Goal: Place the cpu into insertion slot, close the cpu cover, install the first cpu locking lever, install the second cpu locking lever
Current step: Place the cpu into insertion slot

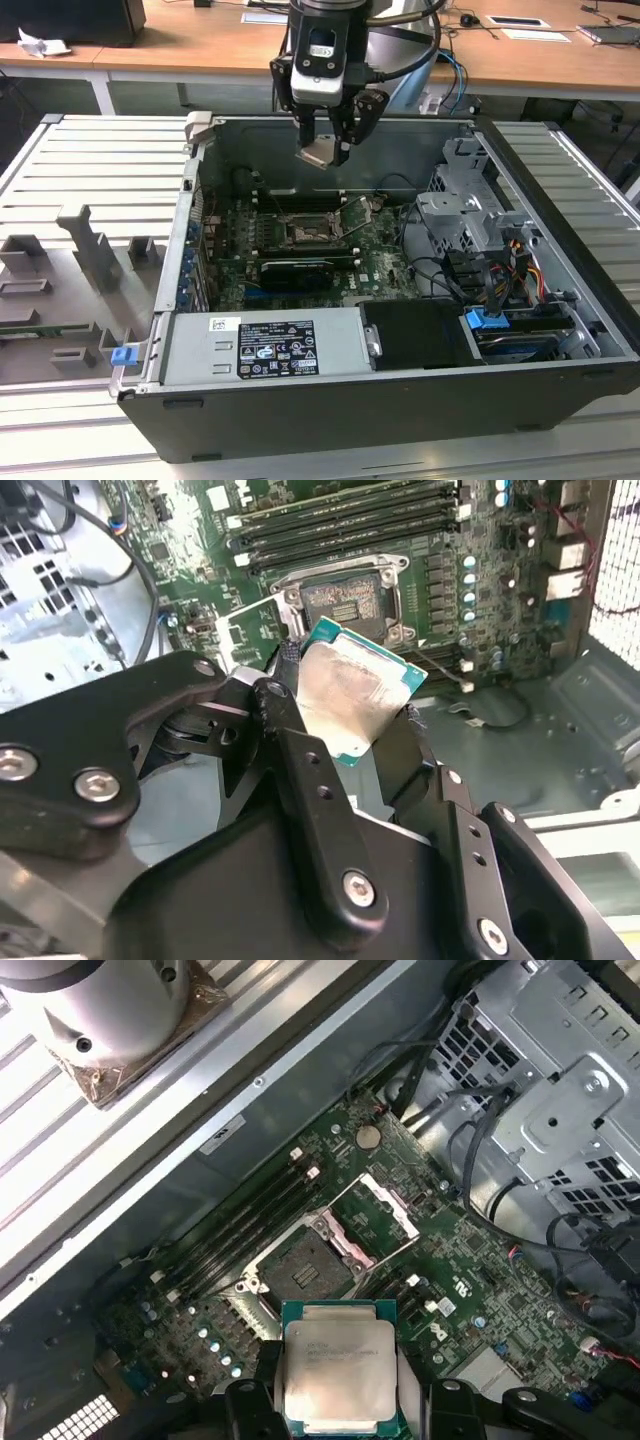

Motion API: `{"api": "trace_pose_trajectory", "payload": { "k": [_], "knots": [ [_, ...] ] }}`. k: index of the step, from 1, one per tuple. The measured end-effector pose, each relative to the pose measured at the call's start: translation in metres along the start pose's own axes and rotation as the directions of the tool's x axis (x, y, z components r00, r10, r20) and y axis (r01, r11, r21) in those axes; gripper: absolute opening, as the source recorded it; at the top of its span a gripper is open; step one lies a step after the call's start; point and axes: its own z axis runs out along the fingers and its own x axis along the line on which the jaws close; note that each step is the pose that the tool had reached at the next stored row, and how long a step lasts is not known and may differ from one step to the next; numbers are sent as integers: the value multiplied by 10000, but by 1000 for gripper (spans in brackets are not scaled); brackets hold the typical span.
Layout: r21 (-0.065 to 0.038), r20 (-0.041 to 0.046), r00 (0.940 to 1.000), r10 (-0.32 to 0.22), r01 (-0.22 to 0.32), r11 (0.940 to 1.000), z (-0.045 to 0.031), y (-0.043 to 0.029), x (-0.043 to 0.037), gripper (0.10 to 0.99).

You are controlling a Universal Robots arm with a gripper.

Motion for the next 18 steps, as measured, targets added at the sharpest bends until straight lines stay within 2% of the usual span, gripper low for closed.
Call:
{"api": "trace_pose_trajectory", "payload": {
  "k": [2, 7, 16, 18],
  "knots": [
    [-5, 30, 9994, 348, -348, 9994, 3, 0, 0, 537],
    [-28, 111, 9912, 1320, -1320, 9913, 18, -2, 0, 537],
    [-21, 115, 9893, 1454, -1454, 9894, 68, -6, -1, 537],
    [-27, 128, 9868, 1615, -1614, 9869, 71, -6, -2, 537]
  ]
}}
